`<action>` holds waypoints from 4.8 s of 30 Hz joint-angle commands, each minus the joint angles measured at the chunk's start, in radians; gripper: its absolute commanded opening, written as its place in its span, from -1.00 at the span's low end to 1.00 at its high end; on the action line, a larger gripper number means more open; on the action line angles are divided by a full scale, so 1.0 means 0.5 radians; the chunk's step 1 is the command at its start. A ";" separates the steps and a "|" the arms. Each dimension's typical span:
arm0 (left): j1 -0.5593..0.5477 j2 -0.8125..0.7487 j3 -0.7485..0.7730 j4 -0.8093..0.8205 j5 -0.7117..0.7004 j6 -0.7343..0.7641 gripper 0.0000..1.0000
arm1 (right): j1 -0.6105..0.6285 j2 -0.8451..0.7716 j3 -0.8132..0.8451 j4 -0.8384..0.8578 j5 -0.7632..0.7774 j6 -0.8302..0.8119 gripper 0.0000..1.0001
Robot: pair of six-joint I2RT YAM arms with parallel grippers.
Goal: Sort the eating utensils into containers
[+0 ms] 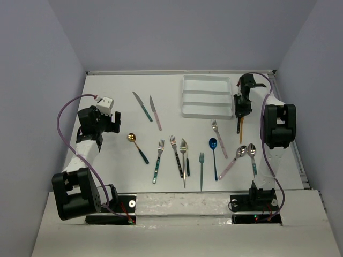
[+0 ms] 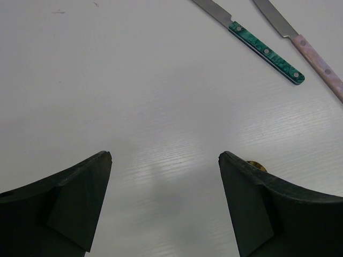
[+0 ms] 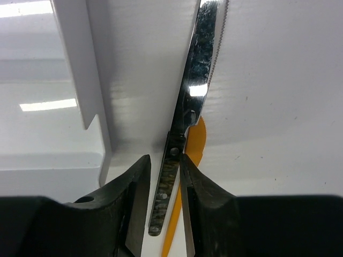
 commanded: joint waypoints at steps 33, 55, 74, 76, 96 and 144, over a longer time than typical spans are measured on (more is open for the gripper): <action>-0.010 -0.041 -0.031 0.059 -0.001 0.029 0.87 | -0.063 0.126 0.000 0.075 0.075 0.093 -0.70; -0.013 0.029 0.009 0.010 -0.096 0.062 0.89 | 0.510 -0.368 0.307 0.608 0.044 -1.479 -1.00; -0.010 0.063 0.003 0.004 -0.127 0.075 0.98 | 0.725 -0.512 -0.313 0.615 -0.198 -2.333 -1.00; -0.013 0.060 0.003 0.001 -0.127 0.075 0.98 | 0.725 -0.466 -0.298 0.618 -0.116 -2.367 -1.00; -0.010 0.063 0.003 0.001 -0.127 0.075 0.98 | 0.725 -0.334 -0.380 0.706 0.069 -2.668 -0.99; -0.010 -0.081 -0.080 0.023 -0.023 0.127 0.98 | -0.085 -0.807 -1.083 0.510 -0.072 0.652 0.04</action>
